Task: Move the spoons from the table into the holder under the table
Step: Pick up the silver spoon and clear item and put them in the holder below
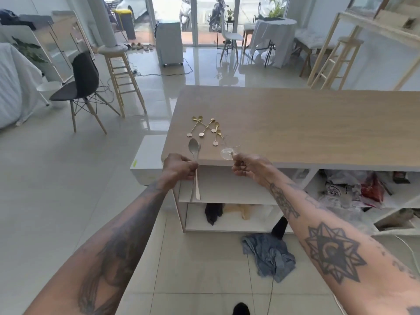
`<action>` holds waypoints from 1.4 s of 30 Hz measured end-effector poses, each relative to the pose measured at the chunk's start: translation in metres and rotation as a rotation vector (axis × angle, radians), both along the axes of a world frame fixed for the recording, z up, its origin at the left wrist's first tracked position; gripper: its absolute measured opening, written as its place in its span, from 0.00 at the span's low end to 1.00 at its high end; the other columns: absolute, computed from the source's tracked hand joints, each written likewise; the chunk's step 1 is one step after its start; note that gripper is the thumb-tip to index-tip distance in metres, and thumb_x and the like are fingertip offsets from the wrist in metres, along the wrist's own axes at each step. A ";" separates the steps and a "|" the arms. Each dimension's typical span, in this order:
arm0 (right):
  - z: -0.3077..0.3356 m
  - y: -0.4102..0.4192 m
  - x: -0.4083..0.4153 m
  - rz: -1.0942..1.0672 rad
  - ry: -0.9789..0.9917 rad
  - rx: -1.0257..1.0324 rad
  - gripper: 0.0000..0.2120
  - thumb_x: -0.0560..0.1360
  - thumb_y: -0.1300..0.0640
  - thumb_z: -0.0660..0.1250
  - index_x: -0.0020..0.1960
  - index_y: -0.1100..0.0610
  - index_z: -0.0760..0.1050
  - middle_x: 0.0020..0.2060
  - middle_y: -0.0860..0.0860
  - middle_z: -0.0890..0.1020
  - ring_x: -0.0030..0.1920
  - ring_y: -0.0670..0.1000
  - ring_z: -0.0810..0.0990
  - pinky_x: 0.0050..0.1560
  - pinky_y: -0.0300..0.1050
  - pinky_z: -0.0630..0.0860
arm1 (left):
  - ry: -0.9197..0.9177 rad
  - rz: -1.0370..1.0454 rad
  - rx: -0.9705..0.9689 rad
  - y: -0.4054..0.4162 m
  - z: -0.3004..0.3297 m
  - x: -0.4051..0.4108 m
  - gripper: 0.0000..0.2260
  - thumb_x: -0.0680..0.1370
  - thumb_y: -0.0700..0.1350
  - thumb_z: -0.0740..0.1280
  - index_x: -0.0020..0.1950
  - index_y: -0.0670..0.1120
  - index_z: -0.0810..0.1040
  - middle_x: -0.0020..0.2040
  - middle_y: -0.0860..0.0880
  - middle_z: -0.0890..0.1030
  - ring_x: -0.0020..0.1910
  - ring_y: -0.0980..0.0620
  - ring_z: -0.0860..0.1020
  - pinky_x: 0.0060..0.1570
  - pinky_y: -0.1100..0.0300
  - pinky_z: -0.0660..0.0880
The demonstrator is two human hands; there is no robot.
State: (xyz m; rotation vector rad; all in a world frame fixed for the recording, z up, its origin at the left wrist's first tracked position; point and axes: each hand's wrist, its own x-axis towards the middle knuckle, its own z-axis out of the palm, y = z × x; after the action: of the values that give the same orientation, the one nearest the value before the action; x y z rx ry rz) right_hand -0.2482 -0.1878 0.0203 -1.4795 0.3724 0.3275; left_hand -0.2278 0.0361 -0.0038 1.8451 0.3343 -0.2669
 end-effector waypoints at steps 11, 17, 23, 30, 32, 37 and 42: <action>-0.136 0.048 -0.052 -0.098 0.168 0.125 0.07 0.78 0.60 0.69 0.45 0.64 0.76 0.38 0.56 0.78 0.34 0.51 0.80 0.34 0.38 0.82 | 0.123 -0.039 -0.024 0.039 -0.129 -0.053 0.11 0.78 0.37 0.73 0.55 0.30 0.82 0.36 0.43 0.82 0.25 0.56 0.82 0.29 0.66 0.82; -0.201 0.041 -0.025 -0.194 0.234 0.139 0.06 0.79 0.62 0.67 0.47 0.65 0.76 0.40 0.57 0.79 0.37 0.52 0.81 0.43 0.44 0.82 | 0.179 -0.035 -0.038 0.032 -0.196 -0.021 0.09 0.78 0.38 0.73 0.54 0.33 0.82 0.36 0.44 0.82 0.23 0.58 0.82 0.28 0.67 0.80; -0.278 0.041 0.046 -0.190 0.262 0.117 0.04 0.79 0.63 0.67 0.47 0.63 0.78 0.39 0.55 0.79 0.35 0.51 0.80 0.39 0.42 0.83 | 0.199 0.051 -0.042 0.015 -0.274 0.056 0.06 0.76 0.36 0.74 0.39 0.39 0.82 0.33 0.45 0.82 0.28 0.52 0.82 0.33 0.61 0.82; -0.363 0.052 0.133 -0.138 0.289 0.016 0.15 0.78 0.62 0.69 0.61 0.69 0.78 0.38 0.55 0.79 0.36 0.51 0.80 0.53 0.47 0.84 | 0.257 0.112 0.122 -0.002 -0.352 0.150 0.04 0.77 0.36 0.74 0.48 0.36 0.81 0.43 0.41 0.84 0.39 0.47 0.85 0.44 0.55 0.86; -0.381 0.056 0.155 -0.129 0.306 -0.018 0.15 0.79 0.61 0.69 0.61 0.69 0.78 0.38 0.55 0.79 0.42 0.53 0.81 0.57 0.49 0.82 | 0.248 0.100 0.179 -0.003 -0.369 0.175 0.04 0.77 0.37 0.73 0.47 0.38 0.80 0.42 0.43 0.83 0.39 0.49 0.84 0.40 0.60 0.84; -0.405 0.070 0.203 -0.144 0.333 -0.095 0.12 0.80 0.61 0.67 0.39 0.64 0.73 0.34 0.55 0.76 0.40 0.55 0.80 0.61 0.52 0.81 | 0.222 0.119 0.280 -0.004 -0.399 0.224 0.10 0.77 0.37 0.74 0.55 0.36 0.80 0.49 0.43 0.85 0.45 0.48 0.86 0.32 0.64 0.80; -0.415 0.079 0.232 -0.157 0.290 -0.114 0.11 0.80 0.58 0.67 0.44 0.65 0.78 0.31 0.54 0.77 0.31 0.51 0.78 0.62 0.54 0.81 | 0.216 0.168 0.396 0.005 -0.423 0.248 0.14 0.75 0.37 0.76 0.58 0.34 0.82 0.54 0.39 0.86 0.50 0.42 0.87 0.48 0.51 0.86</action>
State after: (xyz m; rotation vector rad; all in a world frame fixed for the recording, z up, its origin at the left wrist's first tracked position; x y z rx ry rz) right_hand -0.0165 -0.1087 -0.3948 -1.5063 0.7464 0.4014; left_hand 0.0202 0.0415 -0.4264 2.1647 0.7311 -0.3002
